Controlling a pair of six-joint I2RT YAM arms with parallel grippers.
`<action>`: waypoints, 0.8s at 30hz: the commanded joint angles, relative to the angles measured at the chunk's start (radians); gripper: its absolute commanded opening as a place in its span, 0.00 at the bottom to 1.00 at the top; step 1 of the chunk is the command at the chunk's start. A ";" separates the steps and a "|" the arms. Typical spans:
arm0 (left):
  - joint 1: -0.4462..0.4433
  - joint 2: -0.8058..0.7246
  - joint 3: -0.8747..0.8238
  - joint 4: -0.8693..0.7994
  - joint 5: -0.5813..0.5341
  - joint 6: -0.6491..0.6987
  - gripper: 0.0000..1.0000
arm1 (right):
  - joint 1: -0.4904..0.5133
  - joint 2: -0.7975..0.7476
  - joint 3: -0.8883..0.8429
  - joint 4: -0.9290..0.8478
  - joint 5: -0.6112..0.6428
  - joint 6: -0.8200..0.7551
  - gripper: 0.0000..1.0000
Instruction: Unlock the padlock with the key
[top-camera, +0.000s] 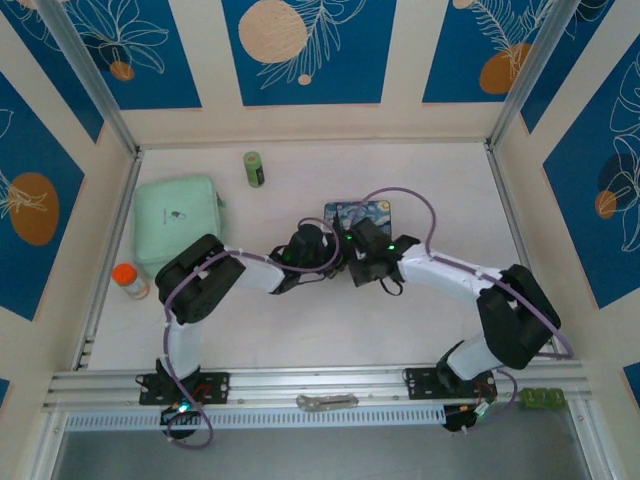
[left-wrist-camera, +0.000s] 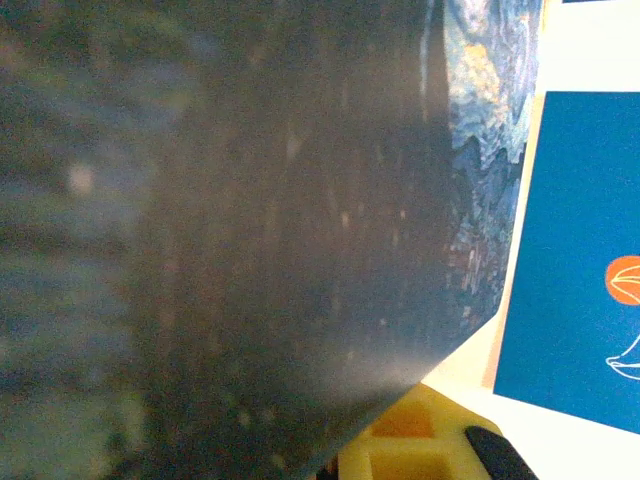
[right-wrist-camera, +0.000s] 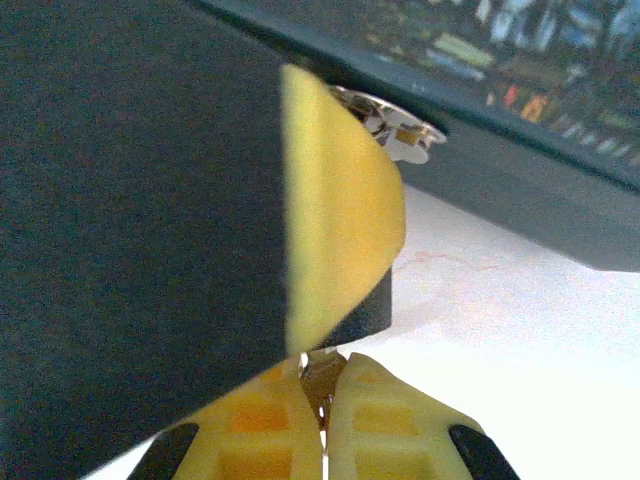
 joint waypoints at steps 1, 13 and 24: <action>-0.009 -0.038 -0.039 0.133 0.087 -0.001 0.00 | -0.190 -0.068 -0.061 0.207 -0.438 0.081 0.00; -0.009 -0.074 -0.087 0.074 0.164 0.144 0.00 | -0.448 0.111 -0.040 0.285 -1.030 0.145 0.00; -0.008 -0.057 -0.099 0.092 0.181 0.143 0.00 | -0.465 0.094 0.001 0.171 -1.001 0.083 0.00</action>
